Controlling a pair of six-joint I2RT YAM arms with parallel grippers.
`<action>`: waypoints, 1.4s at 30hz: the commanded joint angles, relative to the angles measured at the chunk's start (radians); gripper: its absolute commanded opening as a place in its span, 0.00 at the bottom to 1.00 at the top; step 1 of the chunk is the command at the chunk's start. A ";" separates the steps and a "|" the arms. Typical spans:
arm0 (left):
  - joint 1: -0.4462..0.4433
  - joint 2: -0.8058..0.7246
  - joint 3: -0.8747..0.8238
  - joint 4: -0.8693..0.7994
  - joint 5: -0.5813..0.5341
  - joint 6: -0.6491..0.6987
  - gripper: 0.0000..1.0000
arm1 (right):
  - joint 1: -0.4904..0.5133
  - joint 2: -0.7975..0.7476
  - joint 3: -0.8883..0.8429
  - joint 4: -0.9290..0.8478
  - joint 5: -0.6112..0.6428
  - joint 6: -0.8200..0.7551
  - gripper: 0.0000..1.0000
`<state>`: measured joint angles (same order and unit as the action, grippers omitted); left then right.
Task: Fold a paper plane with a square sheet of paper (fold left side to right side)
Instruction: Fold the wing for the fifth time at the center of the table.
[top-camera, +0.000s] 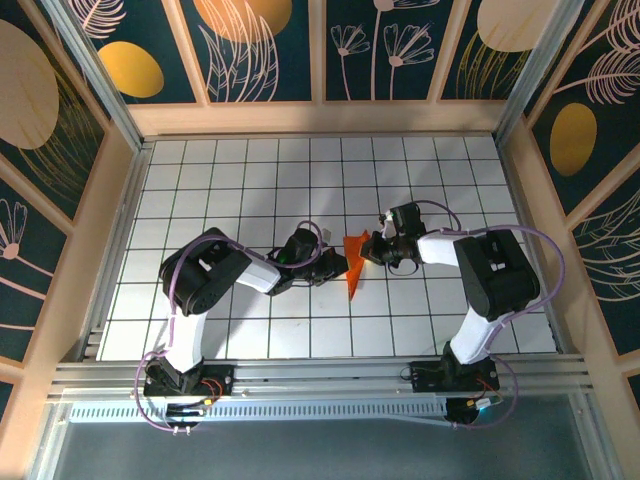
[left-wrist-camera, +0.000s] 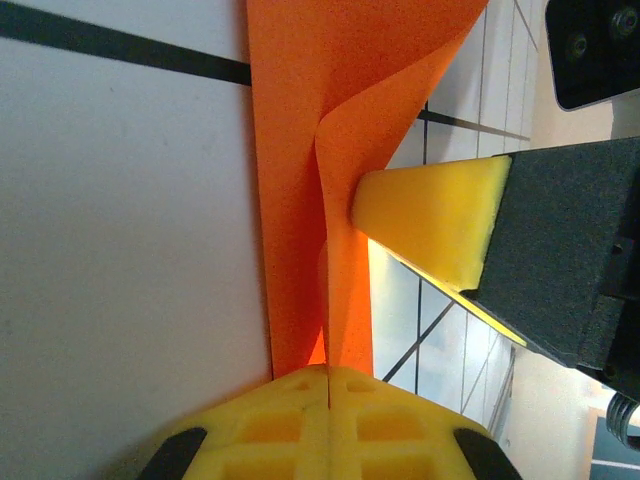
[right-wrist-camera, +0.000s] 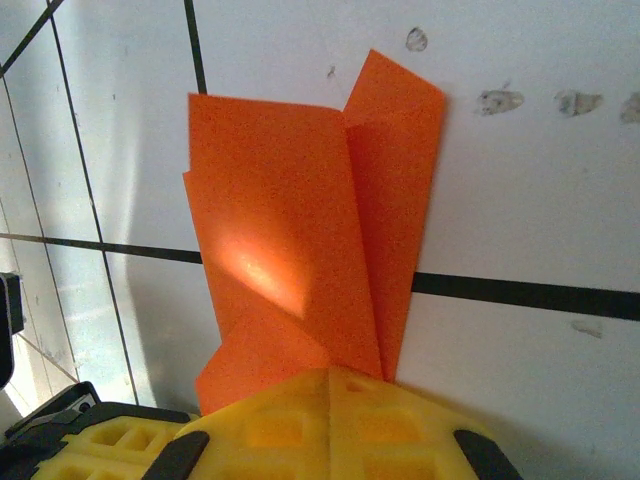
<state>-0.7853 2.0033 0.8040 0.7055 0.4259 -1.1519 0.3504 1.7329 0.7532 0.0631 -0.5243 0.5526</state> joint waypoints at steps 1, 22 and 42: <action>-0.012 -0.010 -0.027 -0.074 -0.084 0.026 0.05 | -0.005 0.039 -0.007 -0.051 0.026 -0.033 0.00; -0.029 -0.236 0.022 -0.242 0.020 0.069 0.01 | -0.008 0.054 -0.021 -0.041 0.007 -0.055 0.00; -0.077 -0.110 0.075 -0.308 0.017 0.082 0.00 | -0.006 0.066 -0.011 -0.043 0.006 -0.054 0.00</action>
<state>-0.8551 1.8698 0.8642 0.4210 0.4404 -1.0878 0.3439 1.7485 0.7528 0.0830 -0.5583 0.5217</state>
